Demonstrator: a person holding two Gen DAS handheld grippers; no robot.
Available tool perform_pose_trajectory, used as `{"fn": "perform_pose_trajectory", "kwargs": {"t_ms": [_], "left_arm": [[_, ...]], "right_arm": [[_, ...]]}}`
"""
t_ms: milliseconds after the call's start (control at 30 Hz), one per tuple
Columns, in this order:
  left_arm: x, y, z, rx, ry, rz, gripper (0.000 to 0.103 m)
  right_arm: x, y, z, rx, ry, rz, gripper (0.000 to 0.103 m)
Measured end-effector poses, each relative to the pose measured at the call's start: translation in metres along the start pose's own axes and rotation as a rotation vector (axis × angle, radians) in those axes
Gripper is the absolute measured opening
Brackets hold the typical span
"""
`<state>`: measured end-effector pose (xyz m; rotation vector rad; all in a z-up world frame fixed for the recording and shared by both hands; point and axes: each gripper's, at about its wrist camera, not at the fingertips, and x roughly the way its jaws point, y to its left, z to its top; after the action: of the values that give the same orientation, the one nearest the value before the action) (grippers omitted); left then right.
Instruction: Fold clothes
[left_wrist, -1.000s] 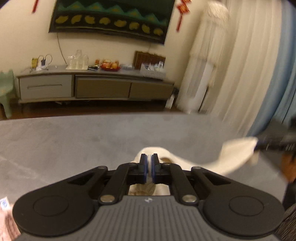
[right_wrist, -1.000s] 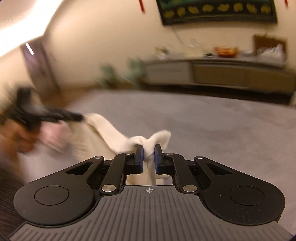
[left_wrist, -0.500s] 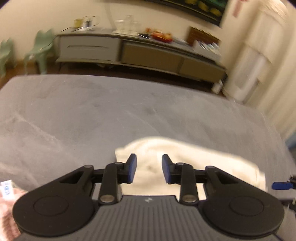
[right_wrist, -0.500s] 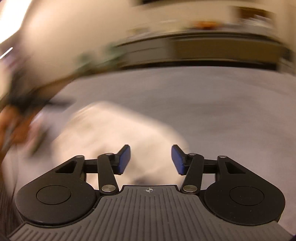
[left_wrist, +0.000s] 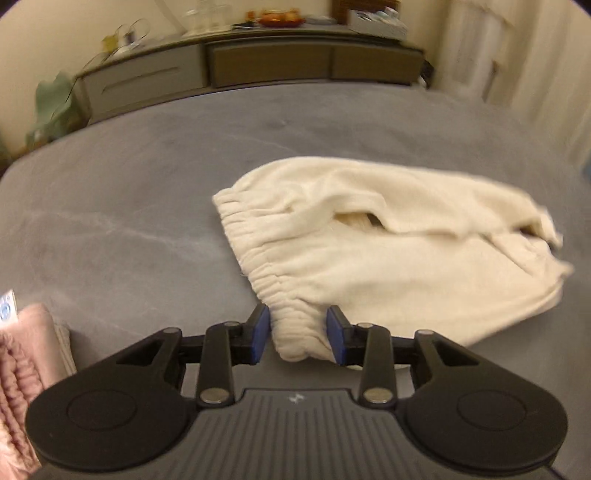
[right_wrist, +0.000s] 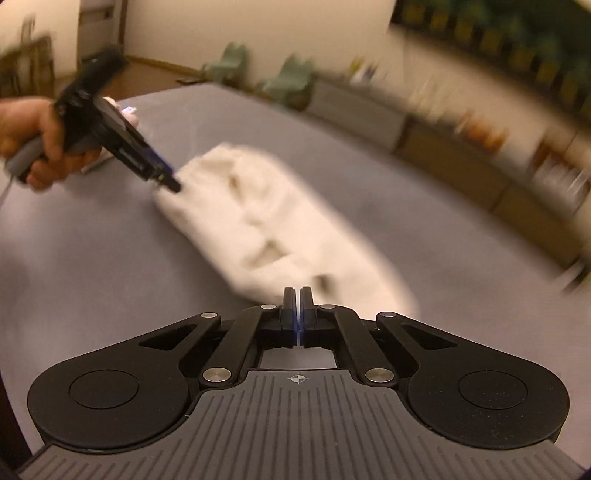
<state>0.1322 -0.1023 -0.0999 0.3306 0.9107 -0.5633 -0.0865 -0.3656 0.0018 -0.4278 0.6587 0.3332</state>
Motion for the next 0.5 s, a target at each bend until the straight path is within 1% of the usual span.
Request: {"fn": "perform_pose_trajectory", "kwargs": {"t_ms": [33, 67, 100, 133, 167, 200, 233, 267, 300, 367, 400, 433, 500], "left_arm": [[-0.002, -0.005, -0.001, 0.045, -0.004, 0.015, 0.036], [-0.005, -0.008, -0.002, 0.083, 0.0, 0.023, 0.036], [-0.006, -0.01, -0.003, 0.11, 0.007, 0.028, 0.036], [-0.009, -0.01, -0.004, 0.126, 0.013, 0.031, 0.036], [-0.011, -0.01, -0.006, 0.136, 0.011, 0.038, 0.037], [-0.015, -0.009, -0.007, 0.136, -0.002, 0.05, 0.037], [-0.021, -0.008, -0.006, 0.125, -0.025, 0.05, 0.036], [-0.027, -0.007, -0.005, 0.11, -0.049, 0.041, 0.036], [-0.029, -0.006, -0.002, 0.097, -0.069, 0.032, 0.036], [-0.029, -0.005, 0.003, 0.081, -0.089, 0.019, 0.036], [-0.026, -0.005, 0.006, 0.077, -0.09, 0.016, 0.036], [-0.021, -0.005, 0.006, 0.077, -0.081, 0.017, 0.036], [-0.01, -0.005, 0.006, 0.073, -0.062, 0.03, 0.035]], "right_arm": [[-0.014, 0.002, 0.0, -0.017, -0.01, -0.026, 0.0], [-0.019, 0.008, -0.007, -0.027, 0.001, -0.013, 0.0], [-0.015, 0.015, -0.017, -0.019, 0.033, 0.014, 0.0], [-0.009, 0.02, -0.028, -0.002, 0.07, 0.033, 0.004], [-0.002, 0.022, -0.035, 0.012, 0.109, 0.039, 0.007], [0.002, 0.02, -0.038, 0.031, 0.124, 0.03, 0.009], [0.003, 0.01, -0.037, 0.089, 0.094, 0.028, 0.025], [0.005, -0.007, -0.035, 0.211, 0.054, 0.041, 0.035], [0.01, -0.027, -0.033, 0.357, 0.02, 0.06, 0.052], [0.033, -0.062, -0.033, 0.603, 0.013, 0.099, 0.052], [0.047, -0.073, -0.033, 0.683, 0.028, 0.104, 0.052], [0.063, -0.08, -0.033, 0.738, 0.05, 0.101, 0.052], [0.086, -0.077, -0.032, 0.779, 0.058, 0.07, 0.052]]}}
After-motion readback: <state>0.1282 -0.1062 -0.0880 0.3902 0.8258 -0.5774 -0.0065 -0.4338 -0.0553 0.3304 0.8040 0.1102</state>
